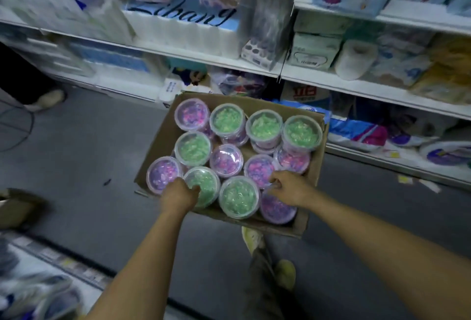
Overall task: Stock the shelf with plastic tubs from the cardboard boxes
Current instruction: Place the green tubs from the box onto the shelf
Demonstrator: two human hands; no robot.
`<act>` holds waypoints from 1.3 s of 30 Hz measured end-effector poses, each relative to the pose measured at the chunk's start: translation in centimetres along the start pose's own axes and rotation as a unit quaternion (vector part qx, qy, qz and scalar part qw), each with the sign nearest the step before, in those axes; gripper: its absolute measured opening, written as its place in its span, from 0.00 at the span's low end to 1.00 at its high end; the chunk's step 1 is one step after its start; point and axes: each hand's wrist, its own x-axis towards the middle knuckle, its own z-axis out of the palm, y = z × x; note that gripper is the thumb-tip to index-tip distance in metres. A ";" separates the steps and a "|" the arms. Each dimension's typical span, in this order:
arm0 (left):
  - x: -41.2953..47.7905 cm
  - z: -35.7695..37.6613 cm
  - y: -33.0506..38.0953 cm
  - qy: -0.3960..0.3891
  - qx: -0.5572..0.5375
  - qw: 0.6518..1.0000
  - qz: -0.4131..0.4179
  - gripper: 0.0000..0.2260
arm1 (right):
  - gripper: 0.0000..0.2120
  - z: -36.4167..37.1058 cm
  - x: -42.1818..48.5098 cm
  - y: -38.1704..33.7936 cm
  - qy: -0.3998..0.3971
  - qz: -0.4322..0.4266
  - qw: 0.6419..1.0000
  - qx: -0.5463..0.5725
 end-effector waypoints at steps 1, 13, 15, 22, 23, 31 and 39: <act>0.5 0.7 -0.7 0.001 0.005 1.000 -0.018 0.26 | 0.12 1.3 0.6 -0.1 -0.005 0.014 1.000 0.012; 3.1 3.9 -1.7 0.007 -0.204 0.972 -0.113 0.18 | 0.08 8.0 3.0 -1.4 -0.004 0.257 0.885 0.388; 2.8 3.8 -1.4 -0.004 -0.215 0.969 -0.118 0.19 | 0.03 7.3 2.6 -1.1 0.005 0.266 0.870 0.414; 1.3 3.7 2.3 0.003 -0.285 0.952 -0.115 0.21 | 0.07 2.7 1.2 0.4 0.052 0.260 0.848 0.459; 0.9 3.5 2.6 0.002 -0.305 0.946 -0.111 0.17 | 0.07 1.9 1.0 0.5 0.056 0.260 0.840 0.473; -3.4 -2.3 6.7 -0.073 -0.571 0.808 -0.123 0.09 | 0.08 -8.2 -2.3 -0.6 0.103 0.227 0.794 0.555; -4.6 -12.2 13.0 -0.110 -0.643 0.757 -0.043 0.07 | 0.08 -19.7 -5.7 -4.0 0.184 0.134 0.798 0.558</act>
